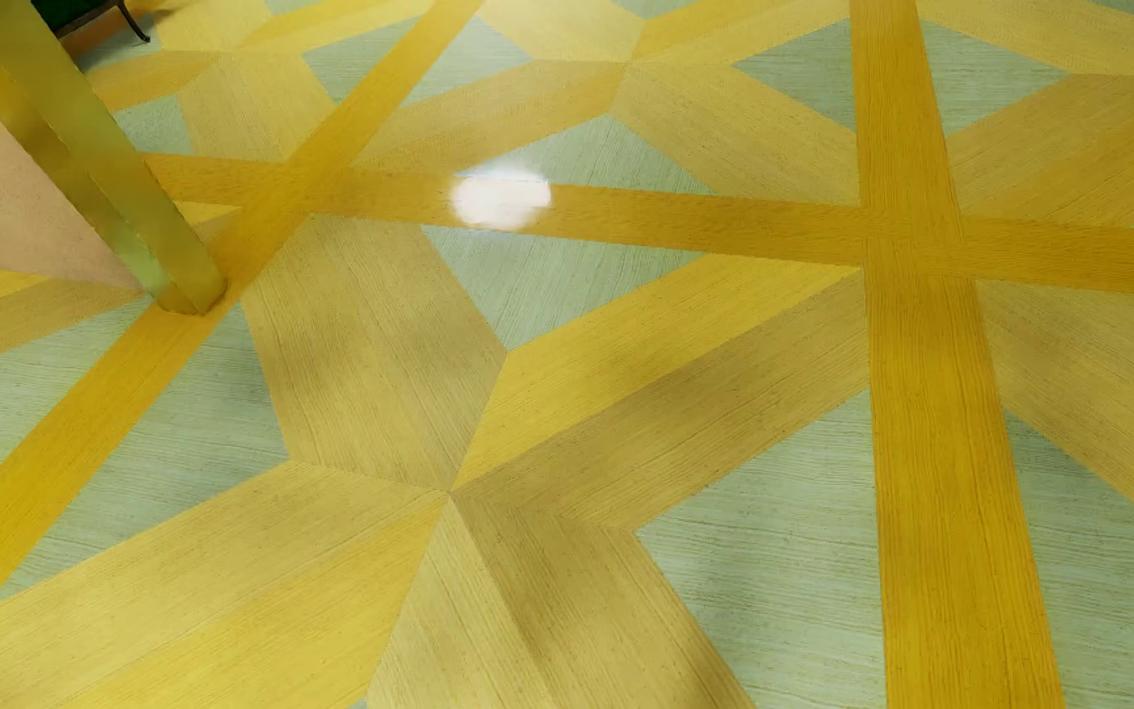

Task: Turn back

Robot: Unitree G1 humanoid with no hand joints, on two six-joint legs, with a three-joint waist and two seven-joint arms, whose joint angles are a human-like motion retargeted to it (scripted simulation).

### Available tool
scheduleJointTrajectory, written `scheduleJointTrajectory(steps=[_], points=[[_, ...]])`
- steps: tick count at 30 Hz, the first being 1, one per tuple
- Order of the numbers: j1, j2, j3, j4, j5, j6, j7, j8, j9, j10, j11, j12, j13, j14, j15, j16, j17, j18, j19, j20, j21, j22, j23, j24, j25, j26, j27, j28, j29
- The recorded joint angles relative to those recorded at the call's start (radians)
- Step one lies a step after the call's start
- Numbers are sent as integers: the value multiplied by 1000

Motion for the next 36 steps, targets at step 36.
scheduleJointTrajectory(steps=[36], points=[[292,-63,42,-101,63,-139,112,421,8,-706,23,-28,4,6,-43,-109,69,53,104,-10,-107,173,-138,71,12,26,-2,-105,-11]])
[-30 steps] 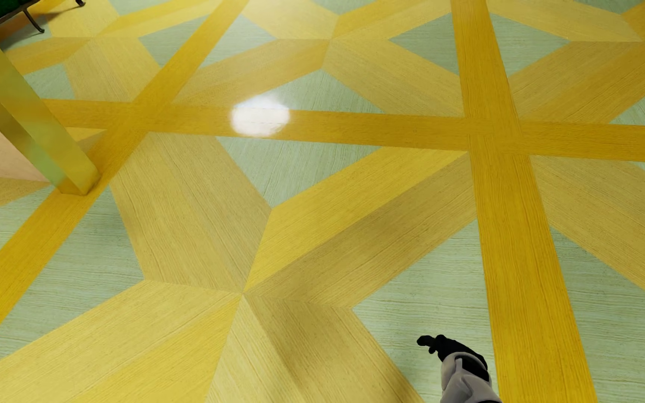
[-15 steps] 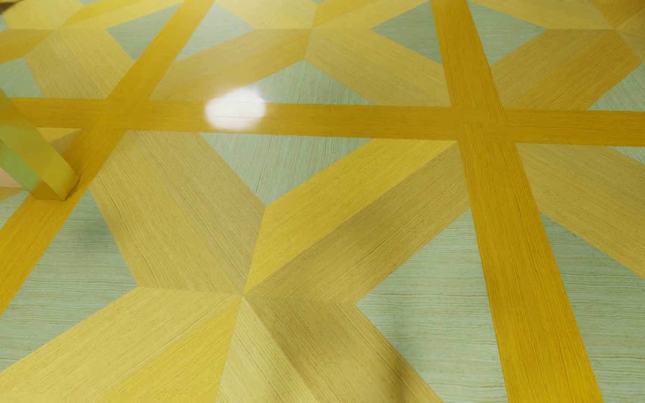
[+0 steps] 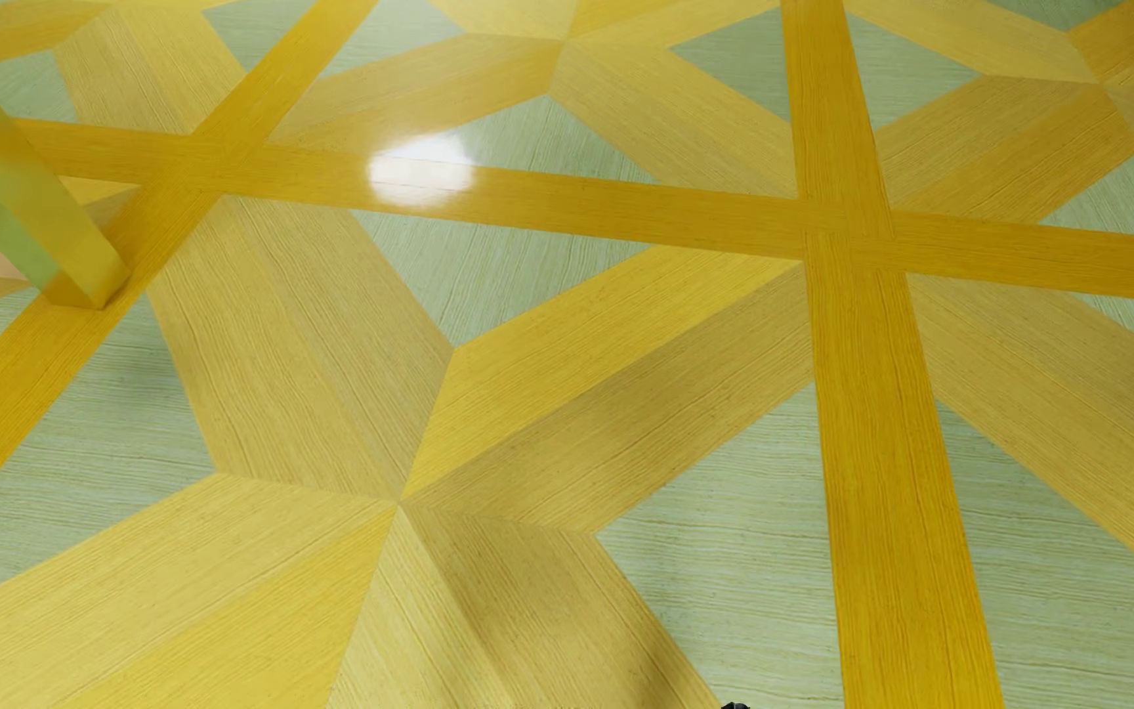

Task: Turn back

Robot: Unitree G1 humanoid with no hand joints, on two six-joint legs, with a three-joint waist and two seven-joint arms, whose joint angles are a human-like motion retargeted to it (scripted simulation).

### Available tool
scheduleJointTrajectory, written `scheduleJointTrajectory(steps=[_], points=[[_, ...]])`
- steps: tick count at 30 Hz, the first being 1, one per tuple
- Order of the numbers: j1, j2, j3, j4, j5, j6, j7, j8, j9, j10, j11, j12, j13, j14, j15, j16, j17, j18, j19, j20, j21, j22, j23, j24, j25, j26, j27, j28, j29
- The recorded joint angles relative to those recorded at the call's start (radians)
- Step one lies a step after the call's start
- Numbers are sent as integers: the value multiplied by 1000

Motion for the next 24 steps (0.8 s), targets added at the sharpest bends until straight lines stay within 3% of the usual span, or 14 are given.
scheduleJointTrajectory(steps=[3,6,7,9,12,14,16,19,20,21,23,24], points=[[-91,16,4,2,-14,17,-142,-134,16,65,34,-22,-18,19,-32,24,-10,-27,-33,-1,-24,-88,-69,-9,10,-46,-34,28,-27],[-181,34,12,-43,-54,47,-290,-305,36,60,50,-32,-27,85,-49,50,-51,-44,-63,-56,-27,-211,-94,-33,21,-117,-40,72,-23],[-190,36,12,-57,-73,57,-298,-360,41,5,46,-28,-41,113,-44,55,-76,-37,-72,-70,-13,-248,-78,-43,19,-137,-36,75,-16],[-179,39,5,-31,-106,76,-128,-458,43,-103,19,-11,-91,111,-15,57,-128,-70,-88,-83,46,-289,-5,-50,2,-140,-13,72,22],[-128,55,6,43,-133,89,102,-556,37,34,-53,3,-180,63,43,71,-176,37,-104,-78,156,-257,125,-34,-51,-93,36,56,111],[-66,66,6,109,-135,92,164,-598,28,191,-94,12,-218,11,77,80,-184,54,-112,-49,206,-201,150,-27,-84,-50,38,41,118],[13,68,-1,174,-149,97,217,-639,13,292,-105,12,-210,-30,101,76,-179,119,-118,-9,169,-127,104,-39,-54,-9,20,39,58],[200,77,-26,309,-192,114,512,-737,-13,258,-106,-9,-116,-21,142,75,-158,251,-120,-5,36,-15,-30,-16,52,30,-45,-11,-47],[259,88,-33,327,-212,120,621,-780,-20,201,-113,-19,-78,88,161,77,-150,226,-118,-16,-2,4,-66,-2,75,27,-59,-39,-68],[286,99,-35,314,-235,127,667,-825,-25,132,-117,-29,-40,96,183,82,-141,54,-114,-33,-37,10,-93,16,91,13,-66,-69,-87],[255,124,-25,248,-299,139,610,-921,-28,44,-116,-52,24,-63,234,88,-118,-36,-104,-52,-93,-19,-101,32,106,-21,-45,-93,-96],[229,149,-17,199,-345,138,559,-970,-26,27,-130,-61,47,-89,268,80,-115,-43,-103,-60,-101,-44,-80,28,99,-41,-28,-81,-87]])
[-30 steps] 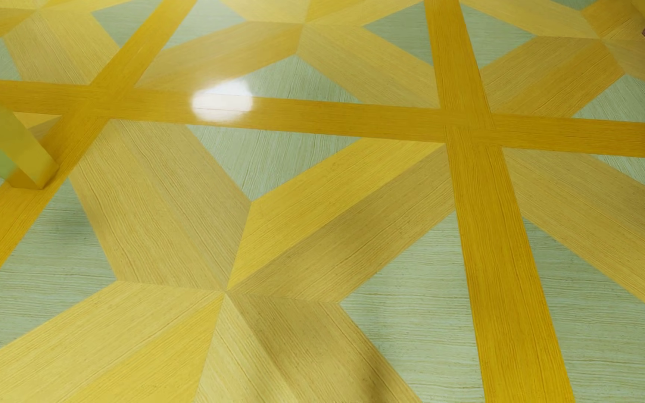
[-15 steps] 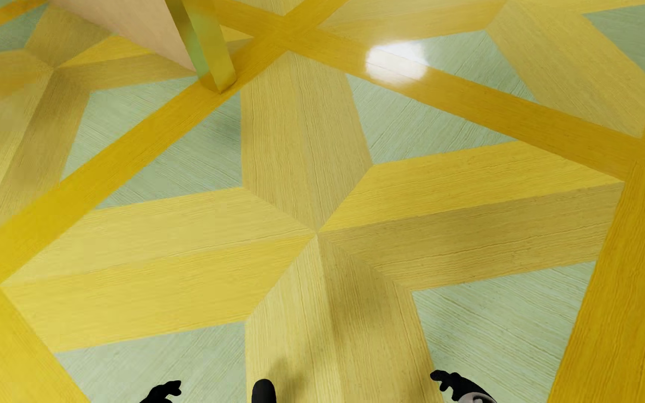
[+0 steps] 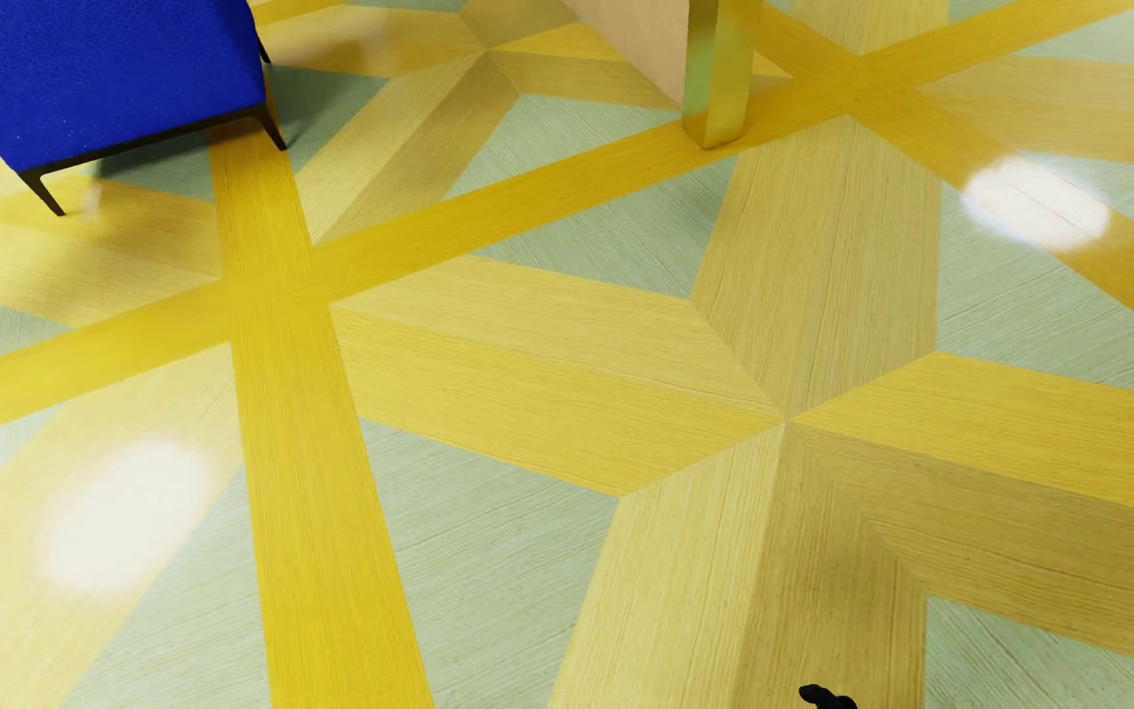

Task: Turn back

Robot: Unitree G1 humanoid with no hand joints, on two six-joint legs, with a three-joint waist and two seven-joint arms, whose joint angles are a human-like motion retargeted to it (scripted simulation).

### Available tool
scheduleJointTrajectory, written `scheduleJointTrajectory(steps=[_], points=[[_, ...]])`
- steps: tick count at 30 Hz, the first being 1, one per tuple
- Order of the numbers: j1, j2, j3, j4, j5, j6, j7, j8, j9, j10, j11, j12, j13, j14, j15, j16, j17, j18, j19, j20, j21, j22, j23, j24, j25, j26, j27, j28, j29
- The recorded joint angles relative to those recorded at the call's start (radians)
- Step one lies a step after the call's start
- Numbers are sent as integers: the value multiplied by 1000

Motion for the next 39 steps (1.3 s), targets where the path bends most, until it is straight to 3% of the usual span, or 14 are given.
scheduleJointTrajectory(steps=[3,5,6,10,16,19,21,25,27,28,31,34,36,39], points=[[-71,27,27,-174,-165,-36,-134,17,10,24,-8,-7,33,-42,-54,-15,12,73,1,-9,92,-65,150,-23,-70,-45,59,101,124],[-103,-16,18,-279,-205,-56,-247,283,16,39,18,-19,46,-71,-184,-18,25,120,0,-21,154,-93,220,-38,-98,-48,60,137,245],[-119,-49,6,-316,-177,-63,-312,474,18,53,31,-30,55,-81,-235,-19,39,137,-39,-21,147,-93,232,-58,-94,-50,72,155,240],[-149,-222,-25,-385,158,-74,-503,1112,23,72,293,-42,69,-97,-223,22,117,164,68,-62,78,-61,164,-68,-72,-7,66,147,120],[-175,-456,-33,-458,328,-142,-693,962,43,66,455,-21,0,-119,-203,48,103,159,-3,-84,170,-5,58,-101,-186,40,6,170,104],[-168,-443,-19,-508,419,-162,-835,1041,48,64,157,-28,18,-137,-130,-4,78,171,55,-28,176,18,27,-141,-146,64,-10,215,132],[-144,-368,-2,-516,419,-166,-924,1036,44,52,17,-1,7,-138,20,-27,67,159,-2,-25,210,23,67,-149,-136,56,6,221,163],[-181,-296,23,-474,399,-139,-968,907,45,219,47,115,-126,-92,-66,-71,83,143,-16,-1,339,41,236,-154,-188,59,79,202,259],[-265,-266,23,-469,396,-126,-1027,846,51,405,80,150,-170,1,-119,-58,85,55,-32,-31,373,71,227,-120,-200,58,52,130,256],[-313,-247,16,-480,390,-117,-1074,811,56,506,96,155,-176,62,-146,-37,88,-53,-35,-61,351,87,194,-86,-181,61,36,72,205],[-452,-200,-37,-542,335,-89,-1017,709,71,748,146,136,-184,167,-207,3,86,-59,-25,-106,266,112,98,-8,-109,65,-22,-3,46],[-545,-177,-38,-213,327,-61,-803,695,77,718,135,112,-243,139,-219,3,63,-68,-16,-81,261,59,73,-12,-94,31,-23,22,48],[-509,-177,-10,-39,358,-31,-626,717,71,544,125,90,-275,74,-224,29,57,53,-10,-79,262,8,69,-10,-94,4,-18,47,62],[-391,-167,4,-94,372,0,-585,750,52,129,84,18,-285,113,-217,65,47,26,6,-92,254,-20,80,-2,-92,3,-10,79,63]])
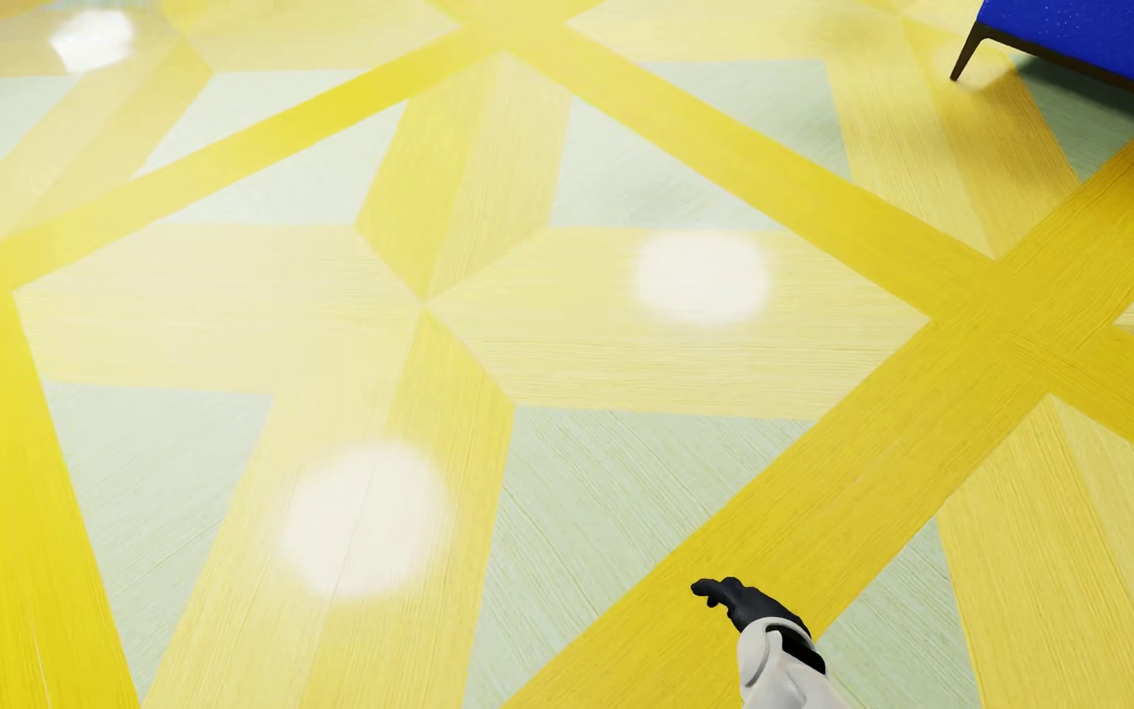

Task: Turn back

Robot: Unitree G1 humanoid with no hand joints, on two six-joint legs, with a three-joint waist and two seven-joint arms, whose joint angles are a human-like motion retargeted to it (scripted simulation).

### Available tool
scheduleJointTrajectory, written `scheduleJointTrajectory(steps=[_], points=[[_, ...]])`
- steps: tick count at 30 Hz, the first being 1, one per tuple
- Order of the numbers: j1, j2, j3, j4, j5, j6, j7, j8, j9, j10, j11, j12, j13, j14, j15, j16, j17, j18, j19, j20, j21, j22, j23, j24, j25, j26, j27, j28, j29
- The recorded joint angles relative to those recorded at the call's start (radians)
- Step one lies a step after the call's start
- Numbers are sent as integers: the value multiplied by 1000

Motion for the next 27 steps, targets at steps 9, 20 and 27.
scheduleJointTrajectory(steps=[9,20,27], points=[[120,46,-23,-151,-129,-9,15,-5,-34,-185,4,-196,285,1,-12,32,38,67,76,-56,-131,-156,74,-54,73,-85,68,66,14],[215,181,-4,-177,-154,-98,-9,-45,-56,-167,-28,-24,383,-55,-15,-69,124,86,121,17,-250,-14,103,-67,54,0,101,31,93],[241,189,29,-142,-116,-121,47,8,-62,-147,-61,101,134,-81,0,-121,11,88,121,78,-43,127,31,-61,-76,69,23,8,70]])
